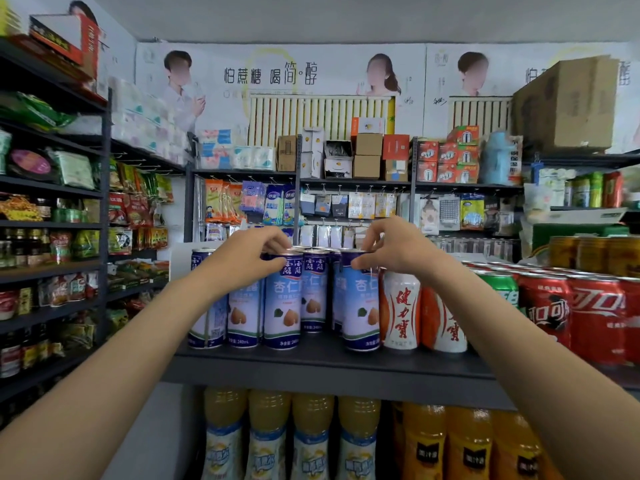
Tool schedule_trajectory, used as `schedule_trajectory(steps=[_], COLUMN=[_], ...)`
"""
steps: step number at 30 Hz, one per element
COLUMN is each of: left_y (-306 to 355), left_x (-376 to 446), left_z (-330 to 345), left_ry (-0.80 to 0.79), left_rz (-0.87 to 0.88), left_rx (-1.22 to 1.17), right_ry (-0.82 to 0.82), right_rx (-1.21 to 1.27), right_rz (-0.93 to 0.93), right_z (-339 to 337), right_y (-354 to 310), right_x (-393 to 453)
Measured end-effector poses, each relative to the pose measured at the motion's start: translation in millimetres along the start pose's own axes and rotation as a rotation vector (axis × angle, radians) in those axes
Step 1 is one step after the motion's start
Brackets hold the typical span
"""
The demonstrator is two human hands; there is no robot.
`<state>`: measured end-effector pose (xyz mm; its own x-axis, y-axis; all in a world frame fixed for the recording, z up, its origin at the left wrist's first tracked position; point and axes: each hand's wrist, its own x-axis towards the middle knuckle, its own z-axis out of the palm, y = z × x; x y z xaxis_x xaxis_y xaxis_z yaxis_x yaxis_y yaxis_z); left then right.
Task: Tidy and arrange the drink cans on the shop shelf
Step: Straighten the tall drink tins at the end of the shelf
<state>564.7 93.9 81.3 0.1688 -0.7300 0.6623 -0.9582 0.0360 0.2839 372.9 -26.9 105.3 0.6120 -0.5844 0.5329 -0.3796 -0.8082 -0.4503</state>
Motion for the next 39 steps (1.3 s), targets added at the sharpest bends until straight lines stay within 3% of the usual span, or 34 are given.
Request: schedule_trajectory(steps=[10,21,27,36,39], left_y=[-4,-2,7,21,12], left_x=[2,13,18,27,21], left_z=[2,-3,10,31,22], left_ry=[0.021,-0.067,-0.05,-0.057,0.005], left_rz=[0.012,0.006,0.042,0.062,0.128], left_rx=[0.031,-0.011,-0.038,-0.112,-0.134], right_ry=[0.041,-0.081,0.041,0.119,0.172], right_rx=[-0.021,-0.177,-0.123,-0.257,-0.269], right_rz=[0.016,-0.075,-0.097,-0.139,-0.174], right_z=[15,-3,11,21,22], right_y=[13,-2,1,2,0], right_x=[6,10,8,7,5])
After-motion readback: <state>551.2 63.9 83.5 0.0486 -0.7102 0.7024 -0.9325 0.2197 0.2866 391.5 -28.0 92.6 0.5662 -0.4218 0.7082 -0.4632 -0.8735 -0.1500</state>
